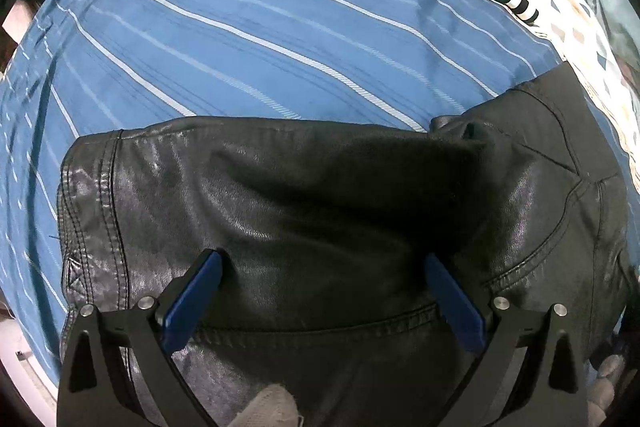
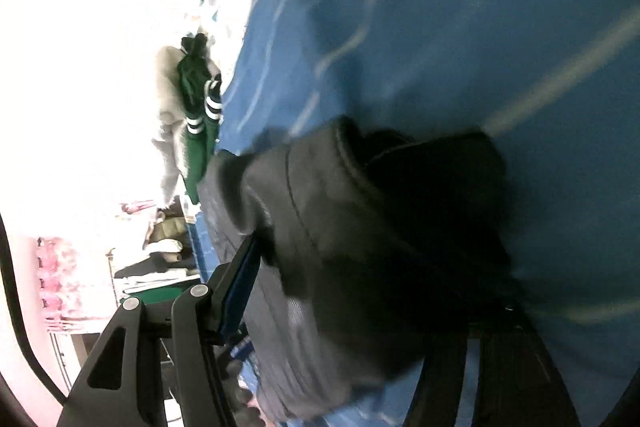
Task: Fold large clothes
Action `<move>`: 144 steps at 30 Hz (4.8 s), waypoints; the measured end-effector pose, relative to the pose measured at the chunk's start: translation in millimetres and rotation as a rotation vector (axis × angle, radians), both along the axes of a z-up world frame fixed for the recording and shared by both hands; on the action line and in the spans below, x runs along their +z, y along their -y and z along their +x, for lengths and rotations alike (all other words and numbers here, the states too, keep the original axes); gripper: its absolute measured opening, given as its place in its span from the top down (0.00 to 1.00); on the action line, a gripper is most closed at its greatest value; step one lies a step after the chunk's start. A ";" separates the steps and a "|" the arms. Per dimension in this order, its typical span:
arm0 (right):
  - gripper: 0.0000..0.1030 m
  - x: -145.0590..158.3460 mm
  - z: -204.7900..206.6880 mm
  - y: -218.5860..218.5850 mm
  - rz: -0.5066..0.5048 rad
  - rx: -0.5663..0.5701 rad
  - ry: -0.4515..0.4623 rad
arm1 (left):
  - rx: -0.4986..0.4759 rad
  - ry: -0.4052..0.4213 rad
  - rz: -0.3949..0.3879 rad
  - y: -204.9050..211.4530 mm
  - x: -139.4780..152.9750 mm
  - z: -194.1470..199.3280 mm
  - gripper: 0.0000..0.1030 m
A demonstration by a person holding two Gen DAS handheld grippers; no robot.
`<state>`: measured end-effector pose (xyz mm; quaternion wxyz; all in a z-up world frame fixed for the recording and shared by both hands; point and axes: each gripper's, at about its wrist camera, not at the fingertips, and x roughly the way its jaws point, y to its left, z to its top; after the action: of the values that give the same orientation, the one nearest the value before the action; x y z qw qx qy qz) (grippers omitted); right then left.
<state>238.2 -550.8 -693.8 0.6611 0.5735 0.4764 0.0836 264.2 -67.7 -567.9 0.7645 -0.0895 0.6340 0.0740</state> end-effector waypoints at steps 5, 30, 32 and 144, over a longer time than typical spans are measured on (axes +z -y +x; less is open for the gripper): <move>0.74 3.2 21.2 -25.0 0.021 0.019 0.048 | -0.080 0.029 0.031 1.7 3.8 12.3 0.00; 0.81 225.4 74.1 -250.9 -0.468 0.488 0.355 | 0.255 0.114 -0.060 -133.7 75.3 -50.5 0.00; 0.81 214.5 68.0 -293.0 -0.490 0.567 0.365 | 0.327 0.092 -0.006 -157.7 78.9 -88.4 0.00; 0.21 -53.2 125.8 -322.5 0.144 0.789 0.019 | 0.504 0.343 -0.594 -287.1 -5.6 -68.9 0.68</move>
<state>364.0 -228.3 -747.0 0.5409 0.3904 0.6469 0.3695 195.4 219.4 -573.4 0.7580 -0.4691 0.4497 0.0566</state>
